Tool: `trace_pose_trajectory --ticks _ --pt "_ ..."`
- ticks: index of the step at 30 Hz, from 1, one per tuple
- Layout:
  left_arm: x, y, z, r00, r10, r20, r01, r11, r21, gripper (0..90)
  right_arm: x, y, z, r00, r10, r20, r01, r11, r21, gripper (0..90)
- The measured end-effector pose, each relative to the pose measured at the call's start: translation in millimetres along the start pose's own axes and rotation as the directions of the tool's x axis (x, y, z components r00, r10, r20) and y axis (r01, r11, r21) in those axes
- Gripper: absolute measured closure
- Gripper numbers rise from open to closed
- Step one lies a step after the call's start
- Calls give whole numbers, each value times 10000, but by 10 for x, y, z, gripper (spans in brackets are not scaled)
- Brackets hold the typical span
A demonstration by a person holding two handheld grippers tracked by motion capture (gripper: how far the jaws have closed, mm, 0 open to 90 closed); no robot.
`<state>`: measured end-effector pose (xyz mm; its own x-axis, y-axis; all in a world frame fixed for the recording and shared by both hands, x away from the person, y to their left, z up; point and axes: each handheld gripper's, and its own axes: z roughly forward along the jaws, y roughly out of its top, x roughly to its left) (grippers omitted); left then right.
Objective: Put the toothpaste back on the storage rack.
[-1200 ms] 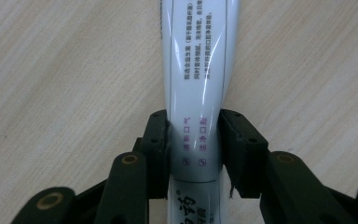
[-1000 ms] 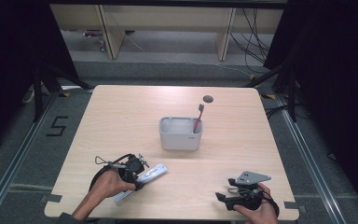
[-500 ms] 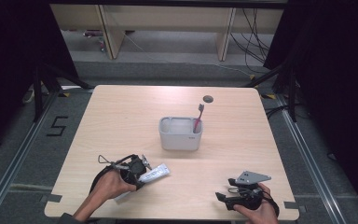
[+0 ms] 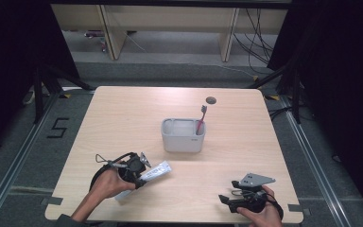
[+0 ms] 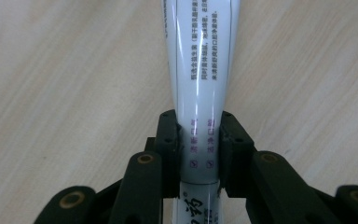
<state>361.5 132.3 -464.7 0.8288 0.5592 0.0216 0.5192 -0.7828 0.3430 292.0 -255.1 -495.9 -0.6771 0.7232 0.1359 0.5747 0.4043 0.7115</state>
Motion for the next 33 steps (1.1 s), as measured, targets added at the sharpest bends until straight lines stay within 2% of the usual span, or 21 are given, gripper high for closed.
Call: trace_pose_trajectory --ticks 2,3,4,6,7,11,13,14,15,16,21,22,23,24,25,26,27,29,31,32,33 --pt "15 14 -50 10000 37 -33 -38 9998 -176 727 -4 -3 3 10000 -4 3 4 10000 -6 255" --pt "18 22 -90 9999 -152 33 153 9993 -335 727 -3 -2 4 10000 4 -15 -4 10000 -43 255" --pt "32 32 -115 9999 -101 68 104 9992 -392 726 -2 -1 3 10000 12 -29 -13 10000 -60 255" --pt "47 49 -163 9999 -147 -34 144 9978 -649 726 -8 -2 2 10000 -46 -4 46 10000 -55 255" --pt "70 65 -197 10000 25 -27 -26 9983 -588 727 -9 -2 2 10000 -50 -14 50 10000 -37 255" --pt "81 83 -270 9997 -240 -16 237 9955 -913 726 -10 -2 0 10000 -47 -10 47 10000 -46 255" --pt "87 91 -314 9992 -399 -92 385 9914 -1247 726 -11 -3 0 10000 -44 -7 44 10000 -45 255" --pt "104 98 -328 9996 -221 -154 197 9903 -1377 726 -16 -1 -1 9999 -121 26 121 9999 -64 255" --pt "118 102 -364 9993 -347 -143 319 9862 -1624 726 -16 0 -2 9999 -113 25 113 9999 -70 255" --pt "118 102 -364 9993 -347 -143 319 9862 -1624 726 -16 0 -2 9999 -113 25 113 9999 -70 255" --pt "159 113 -452 9982 -570 -162 520 9738 -2212 726 -16 0 -2 9999 -110 29 110 9999 -72 255" --pt "169 114 -461 9982 -561 -213 496 9709 -2341 726 -16 -1 -1 9999 -111 29 111 9999 -80 255" --pt "178 115 -478 9971 -711 -270 615 9622 -2655 726 -25 -3 0 9998 -183 55 183 9998 -75 255" --pt "178 115 -478 9971 -711 -270 615 9622 -2655 726 -25 -3 0 9998 -183 55 183 9998 -75 255" --pt "187 116 -496 9969 -735 -274 631 9589 -2768 726 -23 0 -1 9998 -194 51 195 9998 -84 255" --pt "198 118 -504 9964 -809 -260 696 9524 -2968 726 -23 0 -1 9998 -194 51 195 9998 -84 255" --pt "221 123 -526 9950 -975 -238 839 9383 -3356 726 -26 -3 0 9998 -173 66 174 9998 -95 255" --pt "235 132 -539 9948 -1009 -142 901 9358 -3409 726 -28 -4 2 9998 -172 39 172 9998 -74 255" --pt "237 144 -560 9930 -1163 -208 1001 9216 -3750 725 -26 -2 -1 9998 -185 65 186 9998 -72 255" --pt "241 170 -579 9914 -1288 -228 1088 9088 -4028 725 -25 0 0 9999 -134 32 135 9999 -88 255" --pt "241 170 -579 9914 -1288 -228 1088 9088 -4028 725 -25 0 0 9999 -134 32 135 9999 -88 255"
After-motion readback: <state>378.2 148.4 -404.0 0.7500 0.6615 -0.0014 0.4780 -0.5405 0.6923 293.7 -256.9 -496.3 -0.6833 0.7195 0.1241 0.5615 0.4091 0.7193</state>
